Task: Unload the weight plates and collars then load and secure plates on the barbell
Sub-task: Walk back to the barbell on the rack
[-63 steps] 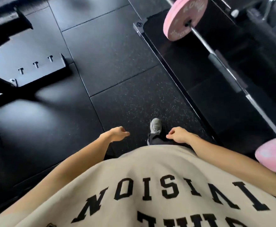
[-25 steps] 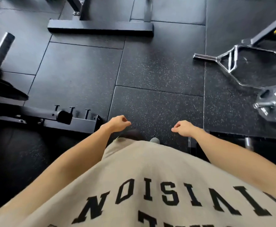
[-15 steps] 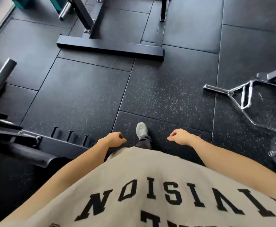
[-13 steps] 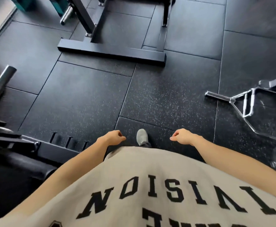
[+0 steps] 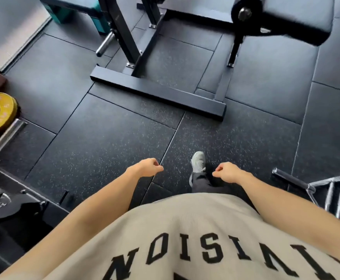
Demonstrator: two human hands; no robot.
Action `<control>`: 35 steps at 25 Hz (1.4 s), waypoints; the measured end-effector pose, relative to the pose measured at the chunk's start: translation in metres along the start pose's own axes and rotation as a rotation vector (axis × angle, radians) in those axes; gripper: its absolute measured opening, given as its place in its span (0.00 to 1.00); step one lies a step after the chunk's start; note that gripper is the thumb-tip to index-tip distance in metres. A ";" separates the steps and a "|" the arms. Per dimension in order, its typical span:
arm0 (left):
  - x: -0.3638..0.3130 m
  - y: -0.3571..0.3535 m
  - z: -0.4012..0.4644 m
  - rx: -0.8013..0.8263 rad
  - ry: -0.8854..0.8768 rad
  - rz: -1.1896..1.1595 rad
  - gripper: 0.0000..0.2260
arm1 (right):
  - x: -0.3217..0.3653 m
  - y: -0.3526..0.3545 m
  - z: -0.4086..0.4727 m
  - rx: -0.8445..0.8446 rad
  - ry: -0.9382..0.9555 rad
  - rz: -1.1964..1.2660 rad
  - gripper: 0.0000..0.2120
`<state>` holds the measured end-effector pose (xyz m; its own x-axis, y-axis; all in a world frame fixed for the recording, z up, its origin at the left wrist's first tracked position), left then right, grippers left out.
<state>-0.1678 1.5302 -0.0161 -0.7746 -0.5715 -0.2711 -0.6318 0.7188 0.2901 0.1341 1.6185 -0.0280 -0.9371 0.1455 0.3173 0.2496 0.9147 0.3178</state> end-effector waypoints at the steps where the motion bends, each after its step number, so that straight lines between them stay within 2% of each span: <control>1: -0.006 0.020 0.010 0.000 0.021 -0.018 0.20 | 0.011 0.023 0.016 0.022 0.000 -0.022 0.10; 7: -0.030 0.142 0.043 -0.119 0.081 -0.285 0.17 | 0.105 0.184 0.096 0.054 0.030 -0.197 0.14; 12: -0.006 0.213 0.061 -0.170 0.153 -0.512 0.17 | 0.232 0.250 0.154 0.106 0.126 -0.392 0.16; 17: 0.052 0.292 0.098 -0.142 0.200 -0.603 0.19 | 0.364 0.258 0.225 0.190 0.181 -0.619 0.17; 20: 0.102 0.363 0.105 -0.174 0.195 -0.676 0.20 | 0.457 0.266 0.264 0.209 0.173 -0.712 0.16; 24: 0.166 0.445 0.095 -0.267 0.218 -0.799 0.19 | 0.594 0.278 0.296 0.165 0.264 -0.757 0.16; 29: 0.223 0.516 0.092 -0.331 0.245 -0.961 0.19 | 0.725 0.284 0.336 0.179 0.323 -0.821 0.19; 35: 0.280 0.578 0.101 -0.350 0.336 -1.165 0.17 | 0.853 0.278 0.394 0.293 0.369 -1.108 0.20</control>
<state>-0.7470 1.8251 -0.0168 0.3094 -0.9031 -0.2978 -0.8772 -0.3920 0.2772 -0.6918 2.1452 -0.0211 -0.4688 -0.8466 0.2521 -0.7569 0.5321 0.3793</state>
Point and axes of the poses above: each hand's wrist, its own z-axis towards the middle knuckle, its own y-axis out of the back of the hand, x = y × z, the point moved 4 cm from there along z, towards the middle knuckle, and after that the axes turned 12 degrees about x, right-handed, at the moved point
